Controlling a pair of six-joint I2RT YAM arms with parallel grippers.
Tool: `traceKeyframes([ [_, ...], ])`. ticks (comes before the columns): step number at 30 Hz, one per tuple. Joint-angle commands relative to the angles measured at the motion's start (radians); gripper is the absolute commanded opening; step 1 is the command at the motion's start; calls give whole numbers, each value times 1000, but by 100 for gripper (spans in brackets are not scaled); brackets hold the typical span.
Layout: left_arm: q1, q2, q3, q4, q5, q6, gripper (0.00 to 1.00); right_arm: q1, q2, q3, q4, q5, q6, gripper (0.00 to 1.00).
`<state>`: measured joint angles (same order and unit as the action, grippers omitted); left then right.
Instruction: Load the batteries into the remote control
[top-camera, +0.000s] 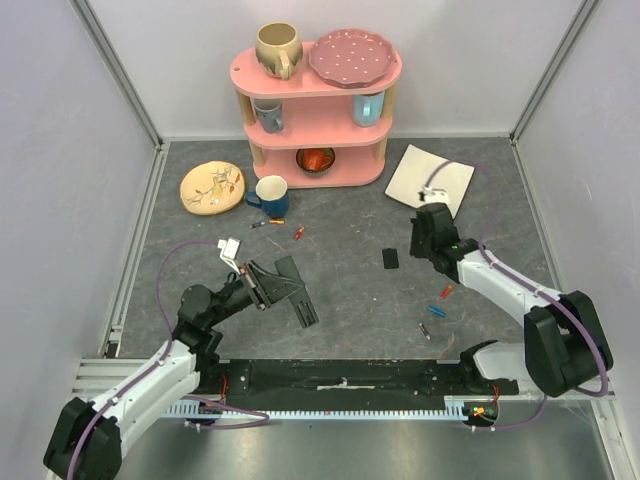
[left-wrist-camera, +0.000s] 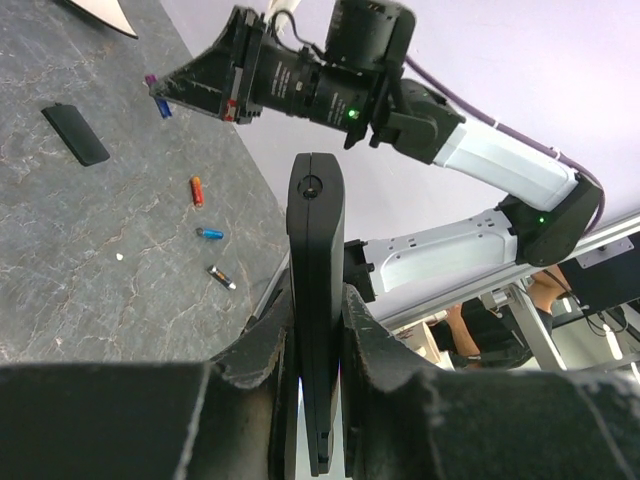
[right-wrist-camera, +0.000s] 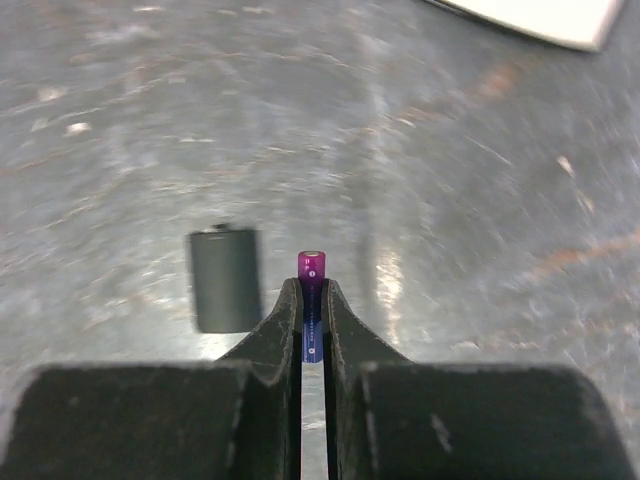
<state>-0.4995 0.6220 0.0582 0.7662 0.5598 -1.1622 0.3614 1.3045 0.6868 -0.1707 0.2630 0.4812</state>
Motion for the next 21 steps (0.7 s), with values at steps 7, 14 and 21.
traceKeyframes([
  [7, 4, -131, -101, -103, -26, 36, 2, 266, 145, 171, 160, -67, -597, 0],
  [14, 6, -188, -83, -177, -20, 82, 2, 294, 182, 132, 329, -176, -846, 0],
  [21, 6, -295, -127, -205, -32, 53, 2, 298, 302, 217, 248, -235, -1006, 0],
])
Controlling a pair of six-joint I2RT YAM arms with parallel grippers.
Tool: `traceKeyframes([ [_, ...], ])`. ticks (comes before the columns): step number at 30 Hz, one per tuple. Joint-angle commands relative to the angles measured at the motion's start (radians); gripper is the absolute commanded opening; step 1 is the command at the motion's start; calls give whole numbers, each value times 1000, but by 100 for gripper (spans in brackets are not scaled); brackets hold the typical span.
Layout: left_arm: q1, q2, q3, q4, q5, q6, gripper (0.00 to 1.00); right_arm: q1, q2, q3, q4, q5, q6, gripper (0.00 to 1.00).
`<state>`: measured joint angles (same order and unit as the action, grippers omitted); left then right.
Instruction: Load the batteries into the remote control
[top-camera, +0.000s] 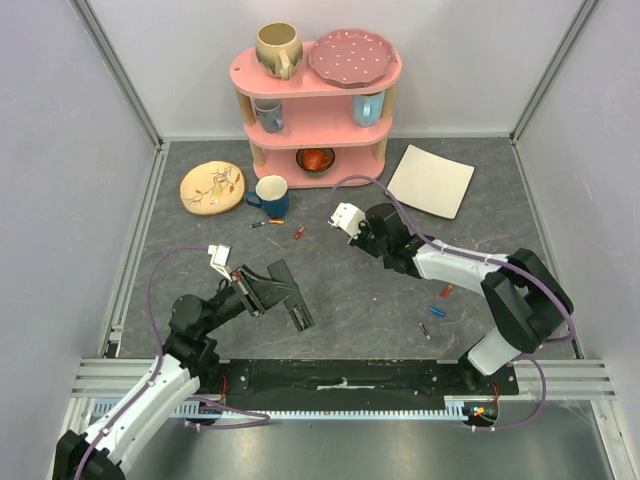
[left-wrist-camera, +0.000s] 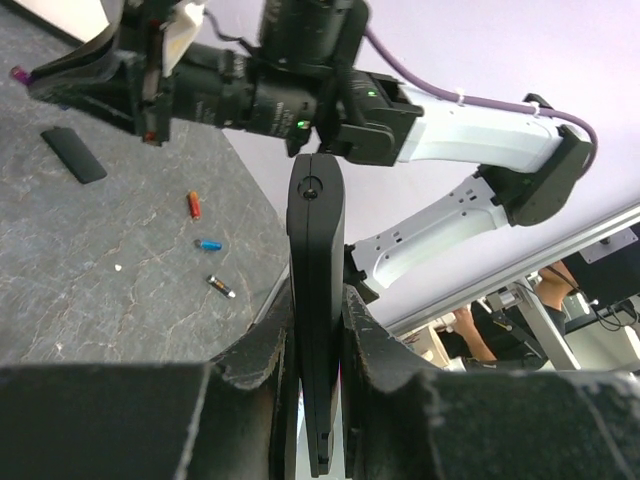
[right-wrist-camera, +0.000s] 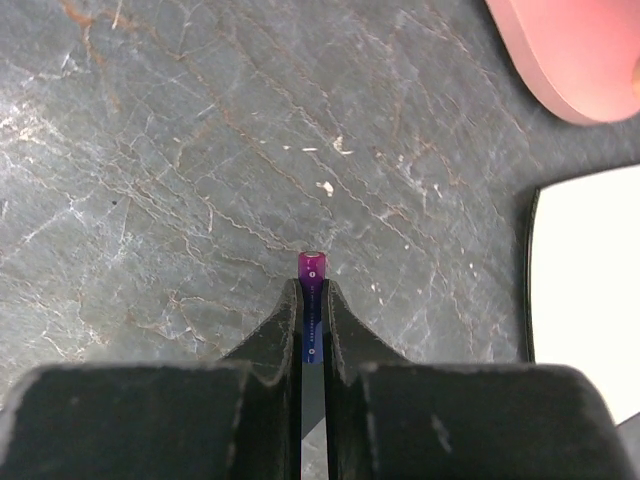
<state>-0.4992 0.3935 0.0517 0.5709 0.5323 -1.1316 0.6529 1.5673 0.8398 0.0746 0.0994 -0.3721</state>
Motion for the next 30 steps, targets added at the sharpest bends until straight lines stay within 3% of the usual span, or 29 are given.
traceKeyframes([
  [1, 5, -80, -124, -31, -11, 23, 2, 11, 45, 68, -1, -87, -166, 0],
  [21, 5, -185, -107, -150, -38, 46, 2, 47, 278, 249, -168, -228, -220, 1],
  [24, 5, -193, -95, -189, -40, 61, 2, 48, 295, 262, -174, -228, -214, 5],
  [30, 4, -182, -92, -190, -46, 69, 2, 48, 307, 269, -177, -211, -191, 23],
])
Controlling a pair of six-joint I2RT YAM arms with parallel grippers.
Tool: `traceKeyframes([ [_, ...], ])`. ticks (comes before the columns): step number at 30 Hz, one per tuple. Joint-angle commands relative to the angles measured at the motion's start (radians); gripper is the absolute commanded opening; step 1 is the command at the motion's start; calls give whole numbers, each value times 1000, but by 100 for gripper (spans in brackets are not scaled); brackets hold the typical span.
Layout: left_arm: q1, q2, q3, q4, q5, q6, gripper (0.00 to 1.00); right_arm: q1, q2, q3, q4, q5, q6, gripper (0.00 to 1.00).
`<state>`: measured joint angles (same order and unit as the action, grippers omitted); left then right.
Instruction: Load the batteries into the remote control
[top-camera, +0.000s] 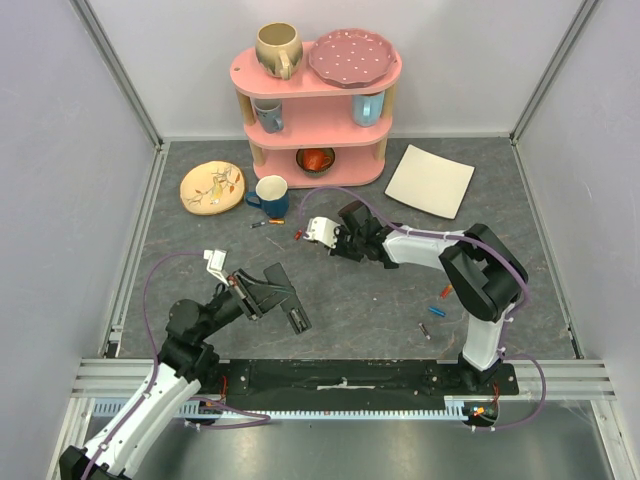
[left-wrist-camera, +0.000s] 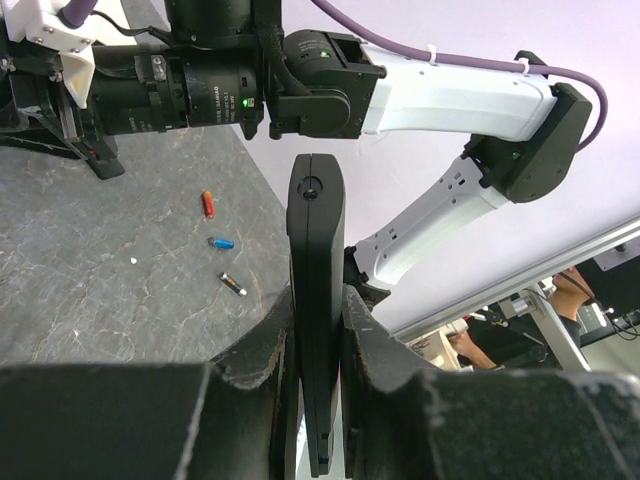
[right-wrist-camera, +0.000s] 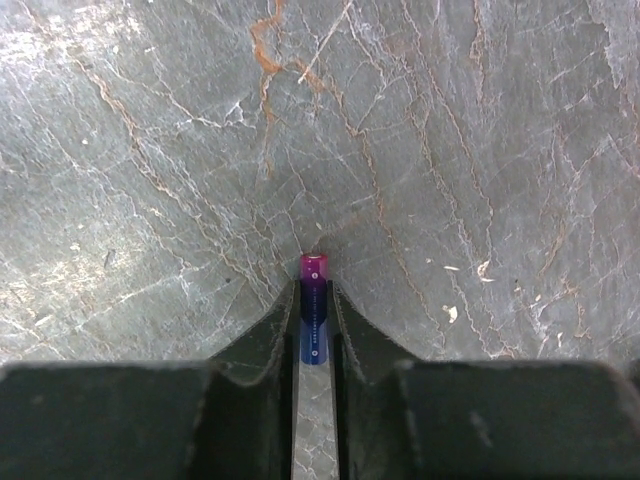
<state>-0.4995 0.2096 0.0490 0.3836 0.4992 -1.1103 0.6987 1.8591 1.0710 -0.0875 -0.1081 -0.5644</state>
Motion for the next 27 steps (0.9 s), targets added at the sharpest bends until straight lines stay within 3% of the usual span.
traceKeyframes([
  [1, 4, 4, -86, -3, -14, 49, 2, 4, 15, 37, -14, 1, 3, 25],
  [8, 4, 8, -83, -5, -10, 55, 2, 13, 15, 33, -14, 18, 24, 39],
  [18, 6, 4, -81, -9, -7, 53, 2, 28, 11, 44, -8, 30, 64, 42],
  [27, 6, 1, -81, -26, -24, 49, 2, 30, -116, 99, 78, 96, 211, 45],
])
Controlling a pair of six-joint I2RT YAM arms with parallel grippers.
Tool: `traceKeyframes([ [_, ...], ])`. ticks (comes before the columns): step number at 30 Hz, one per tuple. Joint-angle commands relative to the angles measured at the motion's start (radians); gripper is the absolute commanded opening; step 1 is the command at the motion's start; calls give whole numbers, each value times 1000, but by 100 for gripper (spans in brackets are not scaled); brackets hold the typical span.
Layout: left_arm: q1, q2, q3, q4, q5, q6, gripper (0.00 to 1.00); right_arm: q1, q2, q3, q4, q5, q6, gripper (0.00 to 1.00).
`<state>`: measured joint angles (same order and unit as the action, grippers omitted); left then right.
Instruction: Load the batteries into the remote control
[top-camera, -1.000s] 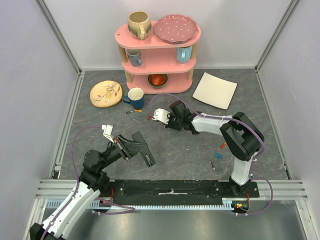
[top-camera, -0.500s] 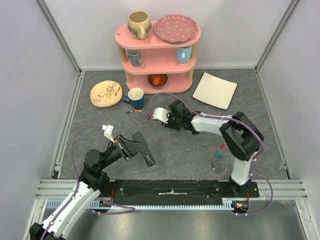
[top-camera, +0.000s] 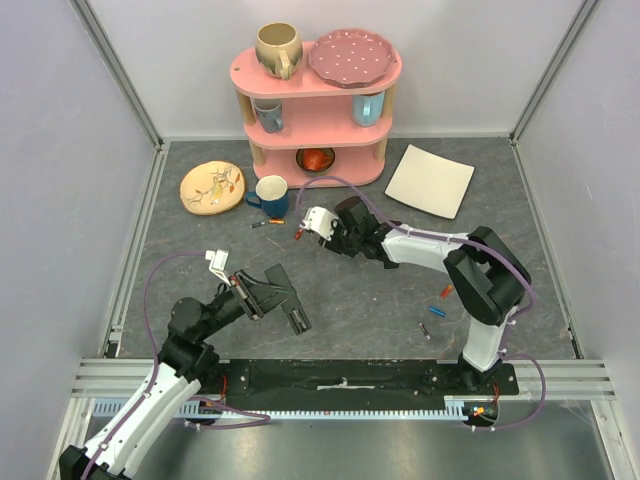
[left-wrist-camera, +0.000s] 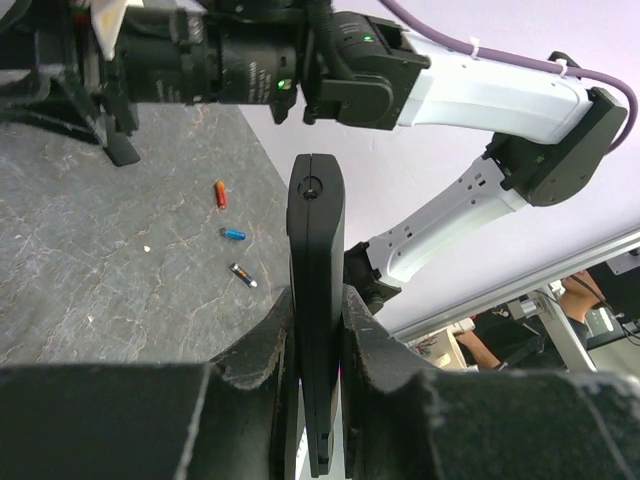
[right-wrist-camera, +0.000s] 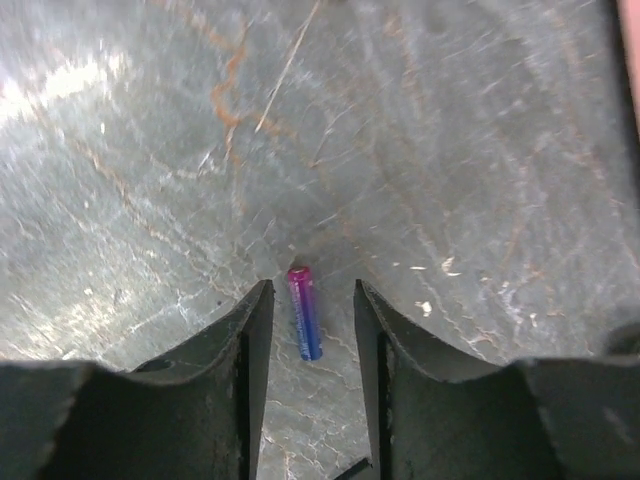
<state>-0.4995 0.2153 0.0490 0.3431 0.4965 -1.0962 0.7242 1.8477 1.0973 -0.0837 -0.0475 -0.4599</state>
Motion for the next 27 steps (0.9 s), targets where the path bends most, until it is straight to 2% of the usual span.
traceKeyframes([
  [1, 6, -2, -80, 8, -22, 32, 2, 7, -117, 84, 75, 69, 133, 49],
  [2, 6, -2, -78, 7, -24, 32, 2, 7, -126, 87, 105, 92, 162, 56],
  [6, 4, -2, -78, -12, -30, 22, 2, 11, -176, 79, 145, 239, 427, 57],
  [7, 6, -5, -78, -18, -33, 16, 2, 8, -180, 76, 147, 286, 646, 57],
  [8, 6, -4, -80, -26, -38, 13, 2, 4, -182, 79, 110, 310, 744, 56],
  [11, 6, -1, -86, -27, -49, -4, 2, -35, -174, 95, 47, 167, 927, 53],
  [13, 6, 2, -89, -26, -53, -8, 2, -32, -150, 127, -29, 230, 1015, 55],
  [14, 6, 7, -89, -27, -55, -10, 2, -31, -139, 139, -128, 262, 1103, 57],
  [15, 6, 10, -89, -27, -56, -11, 2, -13, -128, 138, -157, 359, 1141, 57],
  [18, 6, 28, -89, -23, -56, -14, 2, 18, -134, 80, -194, 475, 1288, 63],
  [21, 6, 36, -89, -21, -53, -14, 2, 41, -104, 75, -214, 512, 1377, 73],
  [25, 4, 29, -93, -21, -52, -16, 2, 50, -38, 118, -306, 557, 1420, 81],
  [27, 4, 24, -97, -23, -52, -19, 2, 52, -12, 131, -321, 558, 1443, 88],
])
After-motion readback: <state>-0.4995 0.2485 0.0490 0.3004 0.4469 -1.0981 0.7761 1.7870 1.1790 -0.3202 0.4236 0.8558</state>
